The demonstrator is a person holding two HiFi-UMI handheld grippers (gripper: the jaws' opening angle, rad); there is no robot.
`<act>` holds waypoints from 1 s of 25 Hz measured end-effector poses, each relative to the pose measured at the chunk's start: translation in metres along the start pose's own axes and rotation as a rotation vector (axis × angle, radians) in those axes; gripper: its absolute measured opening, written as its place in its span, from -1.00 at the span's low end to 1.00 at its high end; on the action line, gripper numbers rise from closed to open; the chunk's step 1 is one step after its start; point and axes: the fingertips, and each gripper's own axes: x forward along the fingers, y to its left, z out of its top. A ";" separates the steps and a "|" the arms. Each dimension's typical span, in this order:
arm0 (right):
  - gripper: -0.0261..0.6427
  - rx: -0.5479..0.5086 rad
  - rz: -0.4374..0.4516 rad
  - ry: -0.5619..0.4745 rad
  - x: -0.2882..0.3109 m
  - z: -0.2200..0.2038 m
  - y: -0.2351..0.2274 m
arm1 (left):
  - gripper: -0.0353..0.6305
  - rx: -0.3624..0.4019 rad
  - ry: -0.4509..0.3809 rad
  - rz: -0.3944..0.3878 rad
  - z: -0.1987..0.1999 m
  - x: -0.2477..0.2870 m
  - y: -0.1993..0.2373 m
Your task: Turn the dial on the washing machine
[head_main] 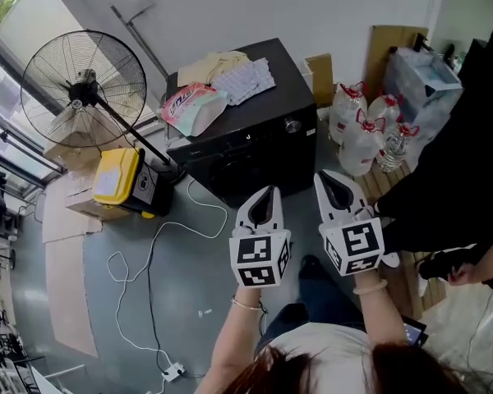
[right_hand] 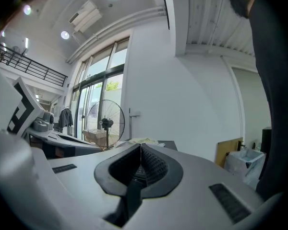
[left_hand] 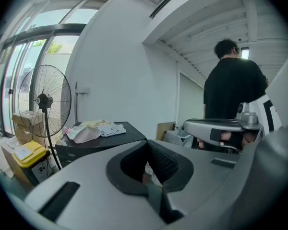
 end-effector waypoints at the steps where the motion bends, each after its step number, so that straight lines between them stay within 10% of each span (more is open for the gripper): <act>1: -0.84 0.000 0.002 0.004 0.007 -0.003 -0.005 | -0.85 0.000 0.004 0.002 -0.001 0.009 0.001; 25: -0.80 -0.039 0.040 0.138 0.171 -0.094 -0.077 | -0.85 -0.022 0.076 0.105 -0.052 0.169 0.093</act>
